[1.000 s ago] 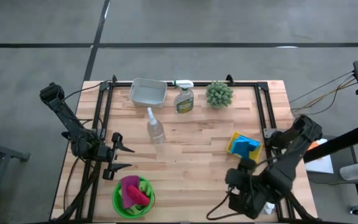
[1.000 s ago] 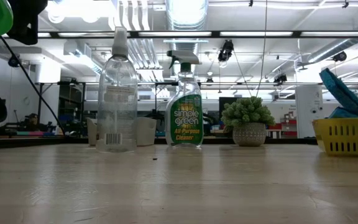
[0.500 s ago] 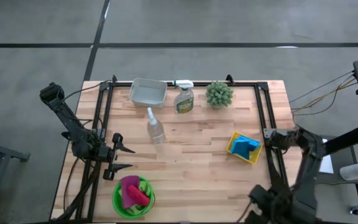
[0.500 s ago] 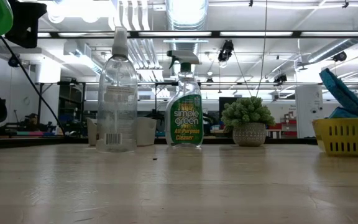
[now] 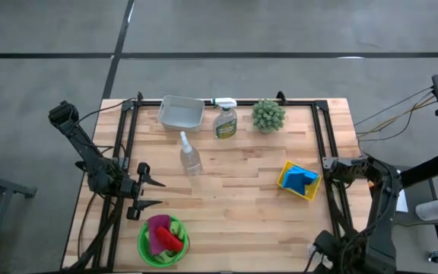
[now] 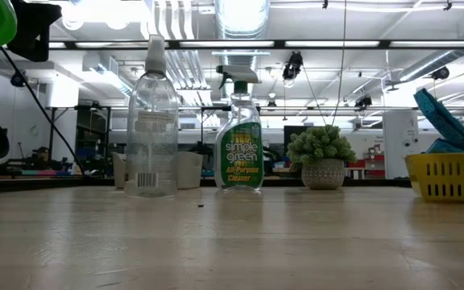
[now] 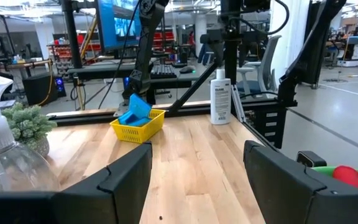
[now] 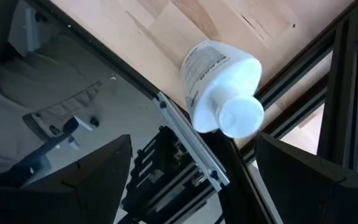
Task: Pick & Place Kitchen Items
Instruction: Move the white cleaner bottle in the middle of the table
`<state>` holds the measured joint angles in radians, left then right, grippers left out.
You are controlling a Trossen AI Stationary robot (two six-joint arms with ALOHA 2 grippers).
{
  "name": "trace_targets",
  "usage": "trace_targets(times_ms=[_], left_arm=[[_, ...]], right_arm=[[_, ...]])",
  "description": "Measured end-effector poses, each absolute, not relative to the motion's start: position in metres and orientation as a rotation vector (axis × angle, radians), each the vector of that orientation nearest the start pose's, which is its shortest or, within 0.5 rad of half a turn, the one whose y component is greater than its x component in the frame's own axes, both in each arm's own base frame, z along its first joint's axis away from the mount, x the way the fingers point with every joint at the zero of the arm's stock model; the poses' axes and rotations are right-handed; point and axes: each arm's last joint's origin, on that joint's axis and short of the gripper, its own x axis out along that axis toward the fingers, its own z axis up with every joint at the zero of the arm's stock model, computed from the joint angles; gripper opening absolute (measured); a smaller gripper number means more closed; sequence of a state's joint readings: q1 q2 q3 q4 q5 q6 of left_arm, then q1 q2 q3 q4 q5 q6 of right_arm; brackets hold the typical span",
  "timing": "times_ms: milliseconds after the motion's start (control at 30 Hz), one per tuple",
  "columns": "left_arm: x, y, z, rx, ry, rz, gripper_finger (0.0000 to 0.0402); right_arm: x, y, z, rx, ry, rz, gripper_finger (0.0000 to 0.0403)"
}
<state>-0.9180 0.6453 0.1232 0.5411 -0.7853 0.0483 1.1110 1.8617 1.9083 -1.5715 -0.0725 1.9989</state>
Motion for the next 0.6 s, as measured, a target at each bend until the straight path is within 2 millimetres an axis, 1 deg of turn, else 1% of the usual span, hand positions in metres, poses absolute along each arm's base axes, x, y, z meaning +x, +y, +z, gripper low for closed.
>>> trace_targets(times_ms=[200,333,433,600], left_arm=[[0.101,-0.098,0.193,0.037,-0.013,-0.132,0.0254],[0.101,-0.098,0.193,0.036,-0.011,-0.133,0.0254],[0.101,-0.098,0.193,0.036,-0.011,-0.132,0.0254],[0.101,-0.098,0.193,0.036,-0.011,-0.132,0.0254]], right_arm=[[0.150,0.308,0.325,0.724,1.538,-0.683,0.0334],[0.148,0.306,0.314,0.689,1.584,-0.728,0.0334],[0.147,0.306,0.306,0.666,1.581,-0.751,0.0334],[0.149,0.305,0.305,0.653,1.538,-0.745,0.0334]])
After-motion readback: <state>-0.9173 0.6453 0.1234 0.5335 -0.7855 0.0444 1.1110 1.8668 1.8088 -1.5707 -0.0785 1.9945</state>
